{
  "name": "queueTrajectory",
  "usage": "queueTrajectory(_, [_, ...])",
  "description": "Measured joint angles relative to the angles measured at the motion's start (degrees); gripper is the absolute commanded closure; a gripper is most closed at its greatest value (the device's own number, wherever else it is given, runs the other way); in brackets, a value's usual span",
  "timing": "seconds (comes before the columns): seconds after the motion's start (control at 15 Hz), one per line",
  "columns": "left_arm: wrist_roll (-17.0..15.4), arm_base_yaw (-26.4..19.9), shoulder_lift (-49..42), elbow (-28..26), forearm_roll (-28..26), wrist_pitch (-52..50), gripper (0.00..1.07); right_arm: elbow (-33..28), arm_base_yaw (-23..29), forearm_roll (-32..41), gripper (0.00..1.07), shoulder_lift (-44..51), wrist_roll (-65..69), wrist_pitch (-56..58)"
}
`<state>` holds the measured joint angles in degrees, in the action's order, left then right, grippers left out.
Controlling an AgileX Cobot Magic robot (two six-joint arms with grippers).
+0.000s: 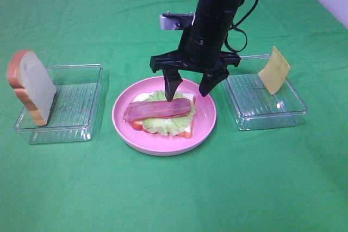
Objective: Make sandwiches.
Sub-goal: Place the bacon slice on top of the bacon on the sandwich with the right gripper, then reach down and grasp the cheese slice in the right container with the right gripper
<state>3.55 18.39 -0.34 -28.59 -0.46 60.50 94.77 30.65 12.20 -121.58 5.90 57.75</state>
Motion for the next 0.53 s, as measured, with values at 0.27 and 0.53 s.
queueTrajectory(0.27, [0.00, 0.00, 0.00, 0.00, 0.00, 0.00, 0.26, 0.46, -2.41, -5.39, 0.34, 7.10, 0.17, 1.55])
queueTrajectory(0.53, [0.00, 0.00, 0.00, 0.00, 0.00, 0.00, 0.26, 0.46, -13.18, -6.99, 0.34, 10.49, -1.60, 5.33])
